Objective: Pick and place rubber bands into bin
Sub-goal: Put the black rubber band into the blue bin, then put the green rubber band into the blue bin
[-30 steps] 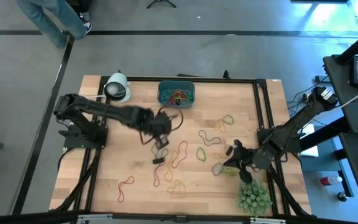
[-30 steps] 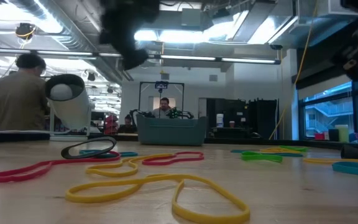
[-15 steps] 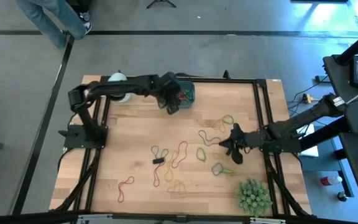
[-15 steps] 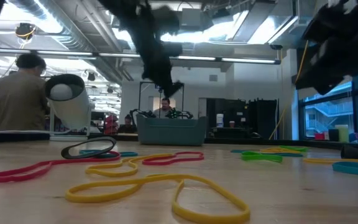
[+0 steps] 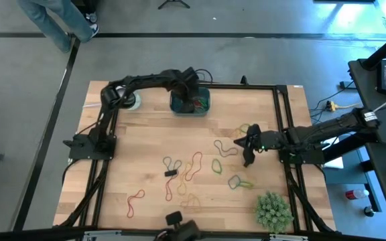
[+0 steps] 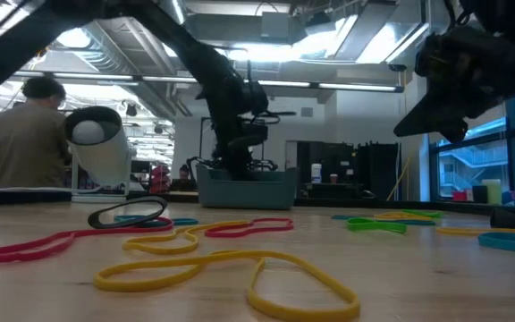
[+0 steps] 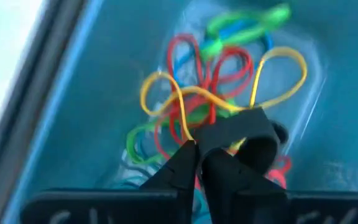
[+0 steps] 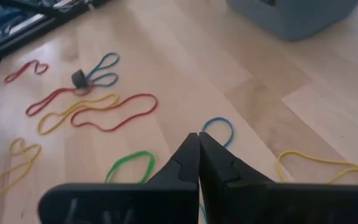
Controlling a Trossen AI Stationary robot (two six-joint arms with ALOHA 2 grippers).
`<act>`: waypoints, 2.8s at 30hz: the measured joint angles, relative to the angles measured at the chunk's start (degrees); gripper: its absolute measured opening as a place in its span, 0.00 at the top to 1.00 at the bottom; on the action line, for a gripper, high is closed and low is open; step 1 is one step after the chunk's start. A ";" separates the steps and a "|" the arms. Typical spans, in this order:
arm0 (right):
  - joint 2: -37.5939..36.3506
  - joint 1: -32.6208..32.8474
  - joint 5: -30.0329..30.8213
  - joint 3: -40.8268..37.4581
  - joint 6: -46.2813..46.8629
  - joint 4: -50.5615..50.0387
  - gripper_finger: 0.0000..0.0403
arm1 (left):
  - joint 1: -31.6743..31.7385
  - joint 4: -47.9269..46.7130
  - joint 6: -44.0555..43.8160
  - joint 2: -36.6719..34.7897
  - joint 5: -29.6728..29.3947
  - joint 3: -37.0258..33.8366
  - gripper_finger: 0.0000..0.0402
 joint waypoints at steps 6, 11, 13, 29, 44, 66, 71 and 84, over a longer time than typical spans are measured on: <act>0.00 -1.53 -0.01 0.00 0.28 0.59 1.00 | -0.22 -2.82 2.23 1.27 1.12 2.18 0.81; 0.02 -1.64 0.00 0.00 -1.95 0.95 1.00 | -0.47 -3.32 -1.28 -0.52 0.87 2.18 0.70; 0.04 -1.61 -0.03 0.00 -3.63 0.95 1.00 | -0.56 -3.64 -3.87 -1.87 0.90 2.18 0.67; 0.04 -1.61 0.01 0.00 -4.70 0.91 0.94 | -15.02 7.27 -25.91 -21.58 -2.44 -13.53 0.99; 0.33 -2.54 0.19 0.16 -4.36 3.78 0.94 | -41.40 31.32 -37.40 -41.40 -23.28 -47.19 0.99; 31.99 -27.63 -1.53 25.52 22.52 -45.61 0.55 | -47.99 35.18 -38.59 -58.71 -27.97 -66.73 1.00; 37.12 -31.82 -5.82 24.96 22.66 -44.43 0.50 | -47.97 34.98 -35.72 -61.50 -27.33 -67.81 1.00; 44.22 -32.91 -7.17 25.29 24.04 -42.82 0.71 | -47.92 29.53 -35.20 -65.89 -25.94 -68.35 1.00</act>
